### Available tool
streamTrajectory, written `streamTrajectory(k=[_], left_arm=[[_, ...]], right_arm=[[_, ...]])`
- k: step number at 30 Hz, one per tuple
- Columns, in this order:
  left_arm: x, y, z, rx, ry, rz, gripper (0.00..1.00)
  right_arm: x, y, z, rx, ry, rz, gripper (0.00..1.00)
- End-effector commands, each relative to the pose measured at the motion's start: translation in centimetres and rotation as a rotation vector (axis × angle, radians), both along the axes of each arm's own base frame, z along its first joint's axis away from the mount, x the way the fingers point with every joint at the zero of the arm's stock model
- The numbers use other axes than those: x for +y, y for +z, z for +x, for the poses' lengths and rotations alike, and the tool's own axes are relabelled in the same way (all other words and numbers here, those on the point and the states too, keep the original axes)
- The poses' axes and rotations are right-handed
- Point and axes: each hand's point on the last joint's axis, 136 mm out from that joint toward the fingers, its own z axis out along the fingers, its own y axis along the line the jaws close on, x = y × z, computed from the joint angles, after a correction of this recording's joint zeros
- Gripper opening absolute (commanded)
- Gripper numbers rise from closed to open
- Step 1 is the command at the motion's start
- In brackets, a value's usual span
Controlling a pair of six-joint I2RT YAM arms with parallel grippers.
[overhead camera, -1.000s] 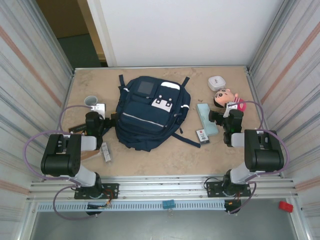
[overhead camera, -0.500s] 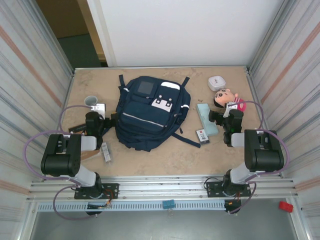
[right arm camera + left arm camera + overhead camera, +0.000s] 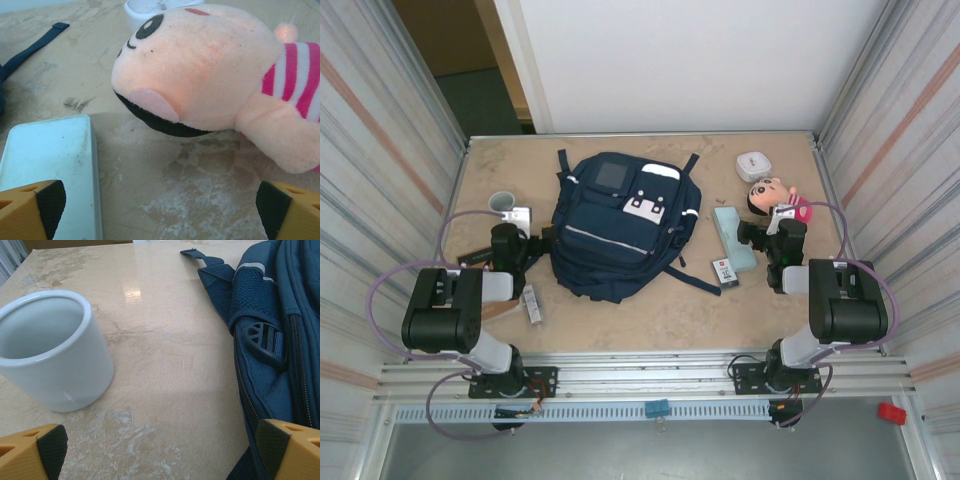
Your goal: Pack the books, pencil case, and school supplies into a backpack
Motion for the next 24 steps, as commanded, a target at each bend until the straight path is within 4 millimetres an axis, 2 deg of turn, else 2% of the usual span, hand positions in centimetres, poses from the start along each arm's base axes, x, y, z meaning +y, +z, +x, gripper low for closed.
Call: streamTrajectory(k=[1, 5, 9, 12, 14, 15, 18, 19, 21, 22, 24], left_arm=[[0.1, 1.2, 0.4, -0.043, 0.015, 0.000, 0.99], [0.1, 1.3, 0.4, -0.047, 0.014, 0.000, 0.97], [-0.6, 1.9, 0.7, -0.036, -0.008, 0.025, 0.91], [-1.3, 4.2, 0.9, 0.002, 0.000, 0.096, 0.89], [-2.4, 7.1, 1.0, -0.005, -0.027, 0.095, 0.88], [-2.8, 8.5, 1.0, -0.009, -0.038, 0.059, 0.88], [-4.1, 12.2, 0.8, 0.032, -0.039, -0.115, 0.84], [-4.7, 12.8, 0.8, 0.064, -0.037, -0.186, 0.82], [-5.9, 12.7, 0.3, 0.171, -0.034, -0.316, 0.80], [-6.7, 12.1, -0.2, 0.245, -0.041, -0.374, 0.79], [-7.8, 10.8, -1.2, 0.381, -0.031, -0.467, 0.75]], right_arm=[[-0.1, 0.9, 0.4, -0.028, 0.008, -0.023, 0.99], [-0.1, 2.1, 0.9, 0.041, 0.007, -0.016, 0.99], [0.2, 7.0, 1.5, 0.097, 0.013, 0.031, 0.99], [1.7, 11.5, 0.2, 0.194, 0.037, 0.124, 0.99], [2.0, 14.2, -0.8, 0.252, -0.012, 0.215, 0.99], [2.1, 14.8, -1.4, 0.282, -0.039, 0.256, 0.99], [3.0, 15.8, -2.7, 0.347, -0.091, 0.405, 0.99], [4.3, 15.7, -3.0, 0.364, -0.047, 0.467, 0.99], [7.1, 15.4, -3.6, 0.397, 0.047, 0.550, 0.99], [8.1, 14.6, -4.1, 0.421, 0.039, 0.575, 0.99], [11.6, 13.3, -5.0, 0.454, 0.079, 0.614, 0.99]])
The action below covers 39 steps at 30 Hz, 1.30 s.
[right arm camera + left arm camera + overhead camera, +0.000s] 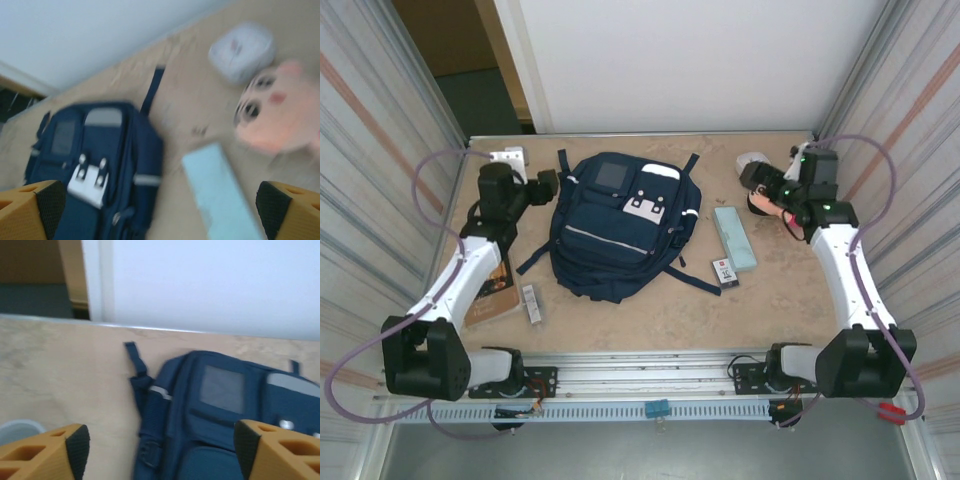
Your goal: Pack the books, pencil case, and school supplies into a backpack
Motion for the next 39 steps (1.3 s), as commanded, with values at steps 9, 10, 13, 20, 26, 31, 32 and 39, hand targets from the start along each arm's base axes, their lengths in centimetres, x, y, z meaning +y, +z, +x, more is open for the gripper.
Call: streamTrajectory(k=[9, 10, 13, 20, 26, 31, 32, 39], left_arm=[[-4.6, -14.4, -6.6, 0.669, -0.059, -0.332, 0.68], [-5.1, -14.9, -6.6, 0.681, -0.078, -0.354, 0.65], [-6.3, -16.2, -6.7, 0.703, -0.103, -0.408, 0.55], [-8.0, -18.6, -9.0, 0.760, -0.123, -0.351, 0.29], [-8.6, -20.6, -13.1, 0.818, -0.118, -0.277, 0.24], [-8.6, -21.9, -17.2, 0.817, -0.106, -0.202, 0.24], [-8.6, -22.1, -17.8, 0.818, -0.107, -0.198, 0.24], [-9.7, -19.6, -19.3, 0.732, -0.173, -0.138, 0.37]], right_arm=[[16.8, -11.4, -7.7, 0.320, 0.108, 0.303, 0.91], [18.1, -12.0, -8.0, 0.320, 0.126, 0.319, 0.90], [21.3, -13.5, -8.1, 0.334, 0.166, 0.313, 0.82], [25.9, -16.8, -7.8, 0.370, 0.225, 0.315, 0.64], [26.7, -17.7, -10.3, 0.369, 0.243, 0.310, 0.63], [25.8, -18.5, -12.2, 0.343, 0.245, 0.267, 0.63], [25.6, -18.4, -12.5, 0.336, 0.241, 0.268, 0.63], [20.8, -13.8, -13.2, 0.219, 0.167, 0.170, 0.67]])
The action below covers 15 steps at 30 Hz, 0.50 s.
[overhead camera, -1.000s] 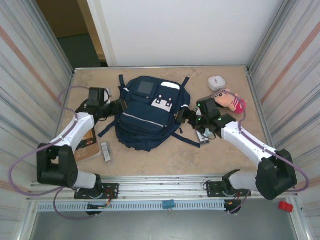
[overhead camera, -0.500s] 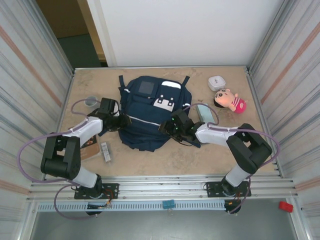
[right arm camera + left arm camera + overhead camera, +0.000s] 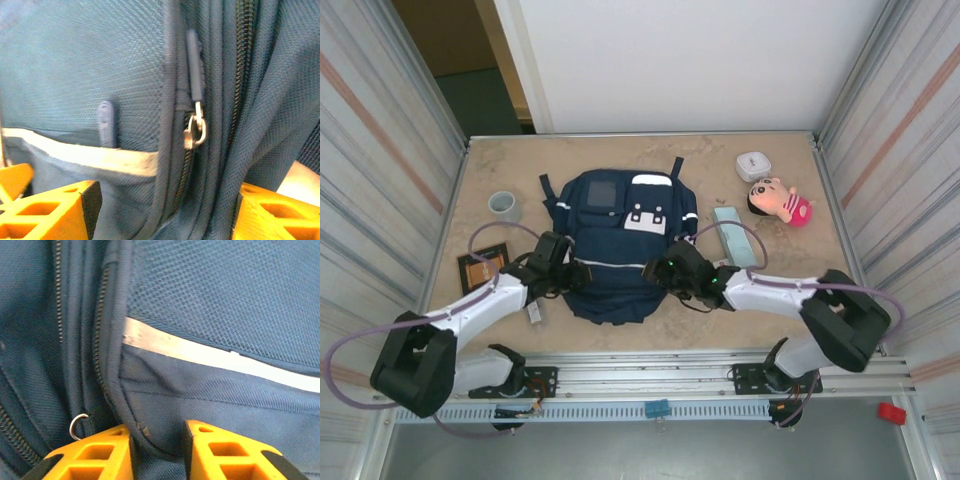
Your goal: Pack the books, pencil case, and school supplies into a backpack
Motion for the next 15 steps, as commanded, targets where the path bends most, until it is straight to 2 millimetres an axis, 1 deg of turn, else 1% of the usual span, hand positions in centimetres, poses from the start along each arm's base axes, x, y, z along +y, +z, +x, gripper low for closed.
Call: streamTrajectory(k=[1, 3, 5, 8, 9, 12, 14, 15], left_arm=[[-0.5, 1.1, -1.7, 0.000, -0.068, 0.012, 0.42], [-1.2, 3.9, -0.7, -0.089, -0.113, 0.005, 0.52], [-1.6, 6.5, 0.1, -0.169, -0.161, 0.015, 0.59], [-2.8, 10.2, 1.2, -0.285, -0.276, 0.029, 0.70], [-3.2, 11.2, 1.4, -0.319, -0.324, 0.042, 0.73], [-4.7, 13.3, 2.1, -0.413, -0.484, 0.076, 0.74], [-6.4, 13.9, 2.3, -0.458, -0.628, 0.079, 0.74], [-7.3, 14.1, 2.3, -0.470, -0.699, 0.072, 0.73]], right_arm=[[-2.3, 4.7, 0.1, -0.124, -0.038, -0.038, 0.69], [-4.6, 6.9, -0.1, -0.190, -0.062, -0.088, 0.71], [-6.0, 9.4, -0.3, -0.282, -0.071, -0.085, 0.72], [-7.3, 12.5, -0.8, -0.416, -0.066, -0.023, 0.74], [-7.6, 13.0, -1.0, -0.452, -0.058, -0.011, 0.75], [-8.2, 14.3, -1.9, -0.538, -0.031, 0.032, 0.76], [-8.4, 14.3, -2.5, -0.568, -0.012, 0.053, 0.77], [-8.6, 14.0, -2.7, -0.575, -0.007, 0.060, 0.77]])
